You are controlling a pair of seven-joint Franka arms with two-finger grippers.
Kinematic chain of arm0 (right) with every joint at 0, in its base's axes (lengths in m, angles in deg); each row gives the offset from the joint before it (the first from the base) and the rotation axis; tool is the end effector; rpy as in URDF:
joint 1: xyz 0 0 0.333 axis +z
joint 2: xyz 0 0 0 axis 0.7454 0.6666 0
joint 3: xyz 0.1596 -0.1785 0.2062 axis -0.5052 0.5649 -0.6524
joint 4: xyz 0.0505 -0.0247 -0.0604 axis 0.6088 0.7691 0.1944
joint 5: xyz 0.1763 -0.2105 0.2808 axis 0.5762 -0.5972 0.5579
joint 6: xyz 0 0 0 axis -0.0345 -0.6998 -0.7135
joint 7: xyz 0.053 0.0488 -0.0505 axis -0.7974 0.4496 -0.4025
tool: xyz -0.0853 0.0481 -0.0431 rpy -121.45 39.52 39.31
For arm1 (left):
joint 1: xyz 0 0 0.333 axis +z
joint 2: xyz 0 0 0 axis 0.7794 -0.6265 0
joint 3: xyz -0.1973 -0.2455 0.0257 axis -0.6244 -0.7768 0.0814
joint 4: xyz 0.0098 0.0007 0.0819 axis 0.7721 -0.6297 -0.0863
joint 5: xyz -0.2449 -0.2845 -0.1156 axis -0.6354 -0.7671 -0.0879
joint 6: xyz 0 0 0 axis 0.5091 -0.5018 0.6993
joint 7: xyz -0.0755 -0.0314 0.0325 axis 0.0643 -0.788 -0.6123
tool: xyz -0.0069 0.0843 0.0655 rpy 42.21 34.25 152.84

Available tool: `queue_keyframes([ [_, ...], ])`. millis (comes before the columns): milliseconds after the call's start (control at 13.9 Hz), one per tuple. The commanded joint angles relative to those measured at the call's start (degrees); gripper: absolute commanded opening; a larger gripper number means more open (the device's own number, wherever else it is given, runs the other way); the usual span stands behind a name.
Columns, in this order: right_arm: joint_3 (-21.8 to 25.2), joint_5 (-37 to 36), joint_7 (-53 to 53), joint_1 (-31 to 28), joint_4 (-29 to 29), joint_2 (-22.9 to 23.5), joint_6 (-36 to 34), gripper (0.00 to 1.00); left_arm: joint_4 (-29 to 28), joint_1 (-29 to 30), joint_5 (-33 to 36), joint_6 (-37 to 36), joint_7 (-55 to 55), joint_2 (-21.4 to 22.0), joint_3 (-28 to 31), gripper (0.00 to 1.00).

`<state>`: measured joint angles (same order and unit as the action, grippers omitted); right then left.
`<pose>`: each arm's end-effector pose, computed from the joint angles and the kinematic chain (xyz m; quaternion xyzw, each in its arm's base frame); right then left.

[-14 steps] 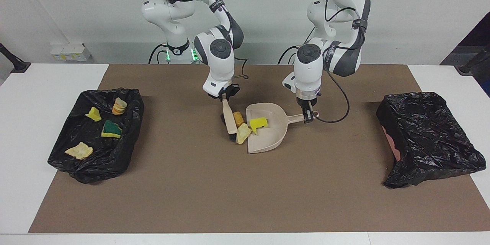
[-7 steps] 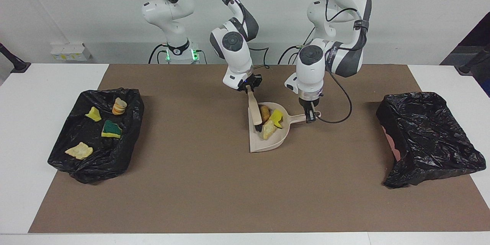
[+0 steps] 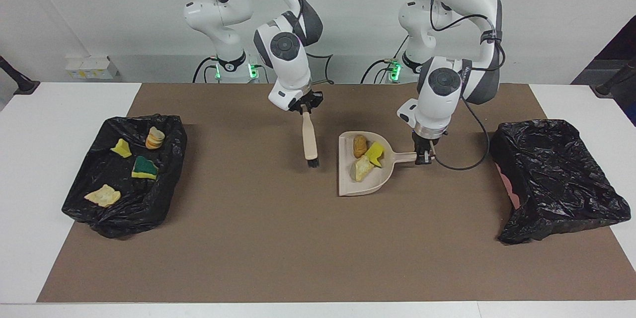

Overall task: Sweep and dump trash in bin
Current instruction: 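Lift the loaded dustpan with the left gripper while the right gripper withdraws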

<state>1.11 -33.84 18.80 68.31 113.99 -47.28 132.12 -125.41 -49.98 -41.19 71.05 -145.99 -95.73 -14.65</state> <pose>0.4350 0.3064 0.3887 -0.9921 -0.0356 0.1110 0.0471 0.5529 -0.1724 0.3638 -0.6709 0.7407 0.0324 0.0171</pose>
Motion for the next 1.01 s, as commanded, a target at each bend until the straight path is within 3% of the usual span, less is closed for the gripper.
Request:
queue_keyframes([
  [0,-0.7,-1.7,5.4,3.5,1.6,-1.6,0.2,0.0,0.5,0.9,-4.9,0.0,-4.4,2.3,2.3,0.0],
  [360,-0.8,-3.8,15.5,13.4,1.6,0.6,2.0,0.0,0.4,1.0,-7.0,-3.3,-10.5,9.0,10.6,0.0],
  [793,-0.8,-5.0,25.9,18.9,1.7,5.7,7.3,0.0,2.7,1.0,-10.9,-6.5,-22.4,10.1,28.8,0.0],
  [865,-0.8,-5.0,26.0,18.9,1.2,5.7,6.2,0.18,4.4,1.1,-12.0,-6.5,-25.1,9.6,31.5,0.0],
  [937,-0.8,-5.4,26.0,18.9,0.6,5.8,4.9,0.99,5.3,1.1,-12.1,-6.4,-26.9,9.4,34.0,0.0],
])
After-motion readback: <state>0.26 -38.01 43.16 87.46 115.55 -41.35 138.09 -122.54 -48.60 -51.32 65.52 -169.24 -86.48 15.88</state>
